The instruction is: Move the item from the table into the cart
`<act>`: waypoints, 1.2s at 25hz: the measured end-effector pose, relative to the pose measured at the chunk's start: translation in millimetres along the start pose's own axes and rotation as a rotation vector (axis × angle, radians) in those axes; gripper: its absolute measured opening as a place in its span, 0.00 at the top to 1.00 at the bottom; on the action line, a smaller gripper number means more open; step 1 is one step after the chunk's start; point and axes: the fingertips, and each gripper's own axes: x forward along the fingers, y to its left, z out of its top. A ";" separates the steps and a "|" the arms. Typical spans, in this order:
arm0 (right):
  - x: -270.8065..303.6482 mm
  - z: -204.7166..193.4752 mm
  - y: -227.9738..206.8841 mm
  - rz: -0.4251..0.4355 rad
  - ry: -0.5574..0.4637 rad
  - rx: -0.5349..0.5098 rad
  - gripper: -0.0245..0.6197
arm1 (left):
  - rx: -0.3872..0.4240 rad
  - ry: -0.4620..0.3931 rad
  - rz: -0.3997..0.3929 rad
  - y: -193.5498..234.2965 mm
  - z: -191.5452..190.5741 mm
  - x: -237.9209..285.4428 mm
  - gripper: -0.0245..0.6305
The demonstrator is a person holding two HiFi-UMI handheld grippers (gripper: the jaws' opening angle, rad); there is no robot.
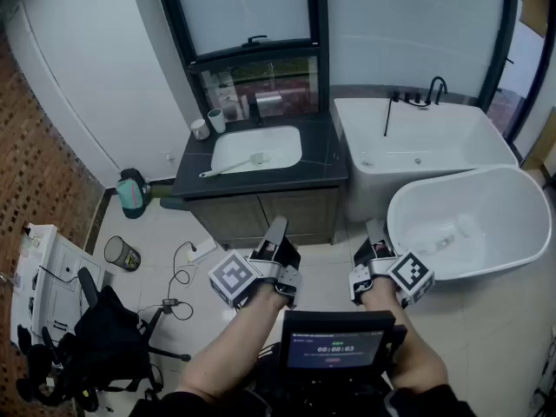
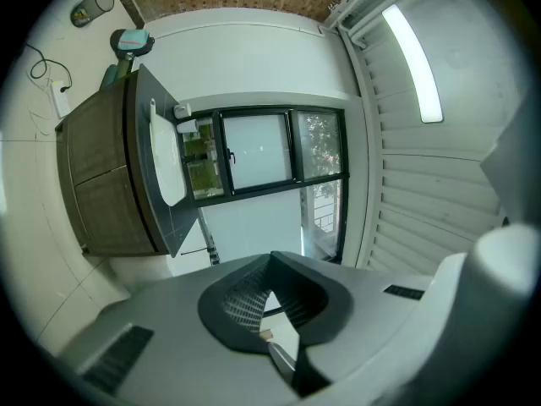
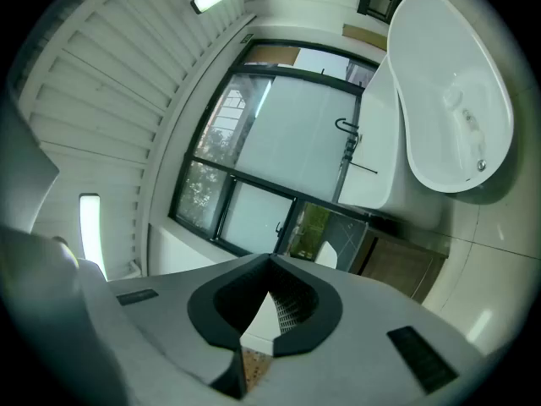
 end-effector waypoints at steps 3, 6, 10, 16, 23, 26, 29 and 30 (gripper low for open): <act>-2.7 11.3 -8.9 -0.101 0.018 -0.092 0.96 | 0.037 -0.009 -0.022 -6.4 -0.5 5.3 0.95; -13.8 20.9 -17.0 -0.138 0.012 -0.107 0.96 | 0.068 -0.005 0.005 -5.4 -7.1 1.7 0.95; 1.9 26.9 -7.8 -0.098 0.022 -0.097 0.96 | 0.089 -0.025 0.017 -12.7 3.1 2.3 0.95; 48.5 -1.2 0.9 -0.087 0.073 -0.131 0.96 | 0.113 -0.067 0.048 3.8 58.3 -7.0 0.95; 164.0 -115.0 48.7 -0.096 0.133 -0.227 0.96 | 0.218 -0.063 0.060 42.6 225.5 -25.0 0.95; 230.2 -177.5 78.2 -0.108 0.167 -0.269 0.96 | 0.236 -0.027 0.056 56.3 315.3 -28.5 0.95; 289.6 -236.0 101.9 -0.108 0.205 -0.280 0.96 | 0.292 0.010 0.072 68.9 397.7 -31.0 0.95; 309.4 -249.8 107.6 -0.110 0.218 -0.281 0.96 | 0.307 0.020 0.078 74.1 420.0 -27.2 0.95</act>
